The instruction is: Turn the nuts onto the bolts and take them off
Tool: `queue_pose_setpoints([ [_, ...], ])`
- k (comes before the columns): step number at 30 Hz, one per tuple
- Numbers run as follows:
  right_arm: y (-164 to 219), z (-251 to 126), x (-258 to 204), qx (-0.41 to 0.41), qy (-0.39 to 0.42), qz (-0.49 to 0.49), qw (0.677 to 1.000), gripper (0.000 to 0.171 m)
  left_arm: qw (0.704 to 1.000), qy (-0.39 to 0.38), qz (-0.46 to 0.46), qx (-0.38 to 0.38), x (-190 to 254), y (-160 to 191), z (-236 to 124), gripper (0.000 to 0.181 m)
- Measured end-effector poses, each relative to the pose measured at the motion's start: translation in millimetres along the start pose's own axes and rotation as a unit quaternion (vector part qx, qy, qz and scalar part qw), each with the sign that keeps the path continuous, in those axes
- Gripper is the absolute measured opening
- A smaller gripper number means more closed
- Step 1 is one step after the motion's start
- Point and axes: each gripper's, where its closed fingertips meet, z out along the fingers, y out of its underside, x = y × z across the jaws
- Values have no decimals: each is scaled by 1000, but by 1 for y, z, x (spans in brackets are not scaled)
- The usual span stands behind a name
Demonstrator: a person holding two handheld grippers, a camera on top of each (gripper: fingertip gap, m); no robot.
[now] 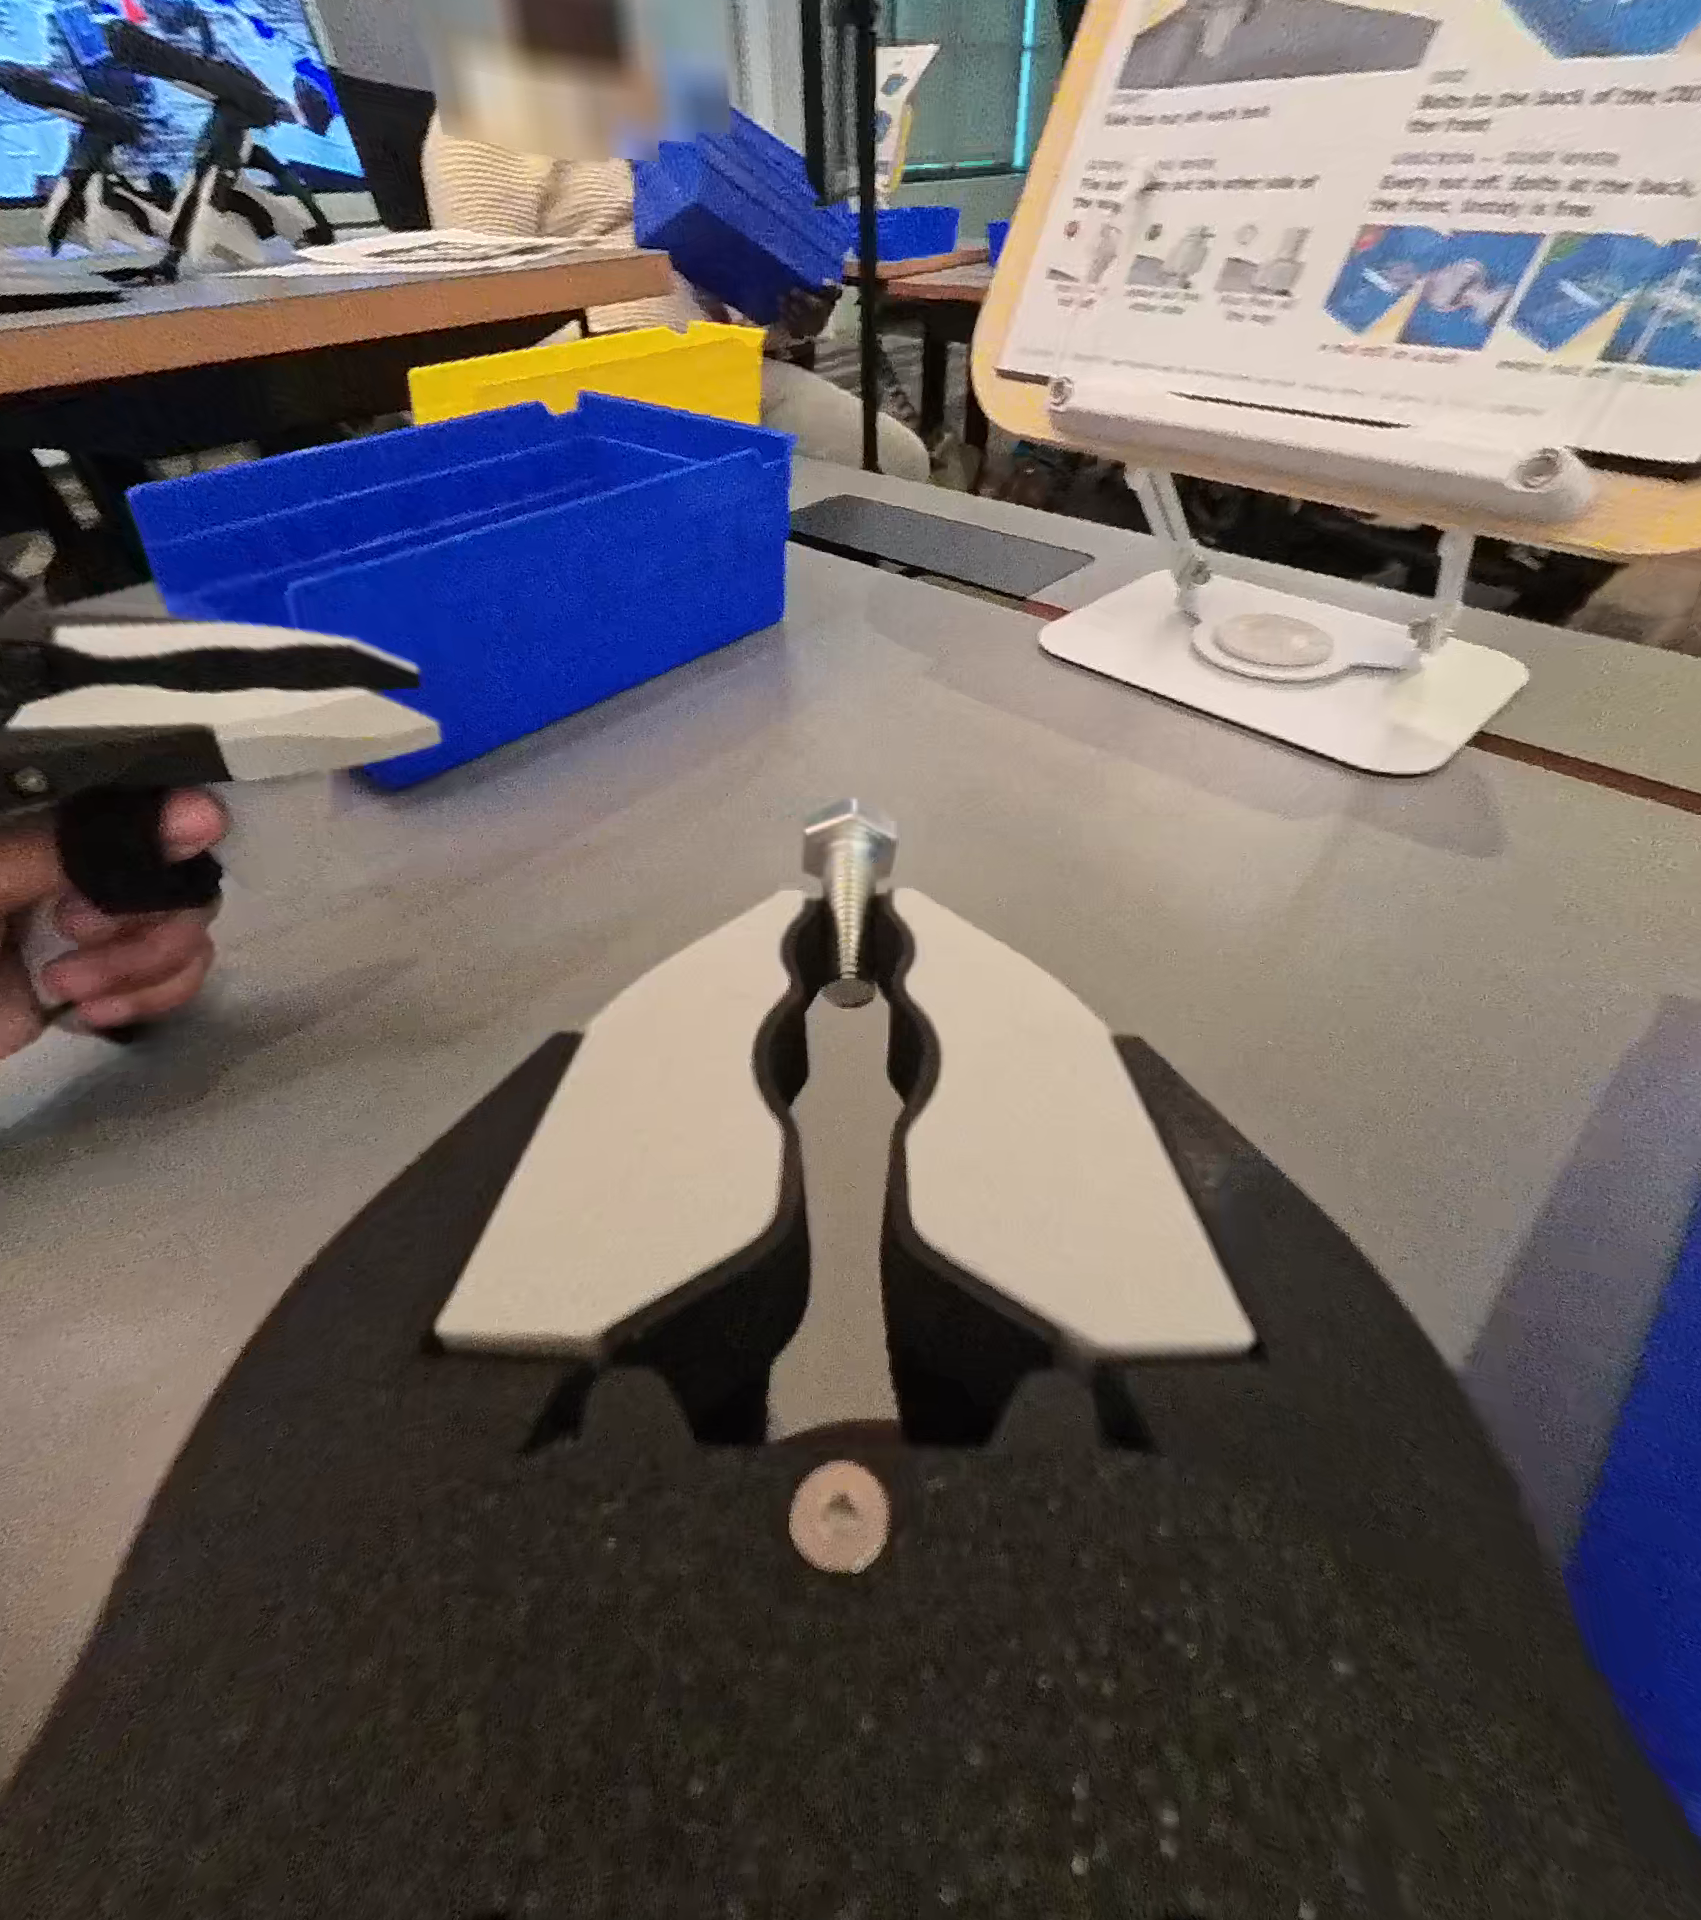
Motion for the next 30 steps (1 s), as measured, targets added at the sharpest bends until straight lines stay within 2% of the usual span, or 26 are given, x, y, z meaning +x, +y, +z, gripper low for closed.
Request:
queue_pose_setpoints([
  [4,-13,-20,31,14,73,2,997,10,1000,5,16,-11,4,7,6,43],
  [7,-40,-49,95,10,159,-11,987,9,999,25,15,-14,12,9,6,43],
  [9,-52,-66,153,-26,210,-23,977,9,999,30,24,-11,15,8,5,43],
  [11,-53,-74,211,-90,238,-30,967,9,999,38,29,-10,18,8,5,43],
  [14,-37,-69,281,-215,224,-14,951,10,998,57,26,-17,25,10,3,43],
  [17,-2,-66,334,-361,217,-6,907,10,997,68,23,-18,29,10,2,43],
  [22,52,-57,370,-504,198,26,840,10,996,85,23,-21,35,11,-1,43],
  [26,81,-49,380,-545,204,48,812,10,995,89,29,-15,36,8,-4,42],
  [30,89,-45,387,-562,223,52,795,11,995,90,35,-11,36,6,-6,42],
])
